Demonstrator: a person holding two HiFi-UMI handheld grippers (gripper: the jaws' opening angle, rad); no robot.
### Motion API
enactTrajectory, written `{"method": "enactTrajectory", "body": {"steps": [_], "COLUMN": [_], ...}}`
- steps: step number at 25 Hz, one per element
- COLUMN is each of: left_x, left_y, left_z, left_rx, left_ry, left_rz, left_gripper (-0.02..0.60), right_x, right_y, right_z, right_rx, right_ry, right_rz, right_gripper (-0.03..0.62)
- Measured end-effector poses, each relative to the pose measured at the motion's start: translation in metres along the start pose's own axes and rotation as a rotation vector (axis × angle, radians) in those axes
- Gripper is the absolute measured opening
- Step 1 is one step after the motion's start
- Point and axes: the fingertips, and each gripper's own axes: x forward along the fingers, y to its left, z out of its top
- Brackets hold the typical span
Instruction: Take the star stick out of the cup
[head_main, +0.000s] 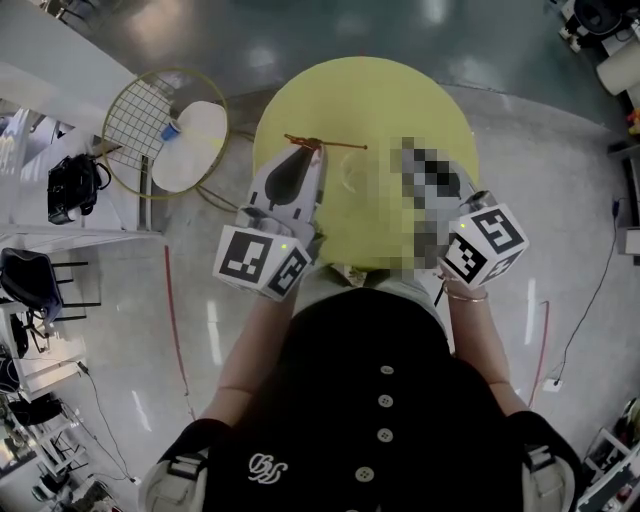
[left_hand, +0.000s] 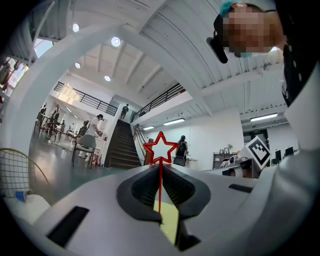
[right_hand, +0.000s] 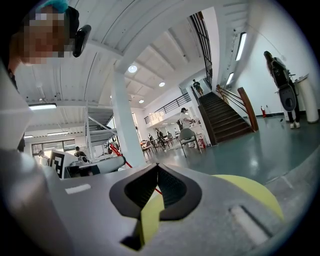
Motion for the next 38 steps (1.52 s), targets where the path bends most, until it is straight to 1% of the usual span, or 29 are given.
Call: {"method": "enactTrajectory", "body": {"steps": [5,10,14,18,24,33,38], "left_x": [-0.002,-0.003,-0.005,-0.007,-0.009,-0.010,-0.010], "left_y": [-0.003,-0.004,-0.001,0.002,0.009,0.012,0.011], "left_z": [0.016,0.024,0.028,0.025,0.014,0.010,0.009], "left_rx": [-0.015,-0.008,-0.021,-0.034,-0.062,-0.067,-0.105], "left_ry": [-0.078,-0.114,-0.144,-0.155,-0.149,-0.142,-0.143], "left_rz": [-0.018,-0.046,-0.058,-0.049,-0.037,-0.028,-0.036], "left_gripper": [0.026,0.025,0.025,0.025,0.025,0.025,0.025], "right_x": [-0.002,-0.003,-0.002,-0.005,-0.008,-0.011,-0.008], "right_y": [0.000,0.000,-0.001,-0.005,-0.013,-0.019,-0.014], "right_z": [0.000,0.001,0.003,0.004,-0.003,-0.008,-0.004], "right_rx": [-0.012,-0.016,-0.015,-0.019,-0.007,-0.012,-0.031], "right_ry": [0.013,0.007,0.005,0.012,0.019,0.027,0.022], "right_rz": [-0.015,-0.021,-0.024,-0.021,-0.035,-0.050,-0.036], "right_gripper": [0.005,0.005,0.005,0.005,0.005,0.005,0.003]}}
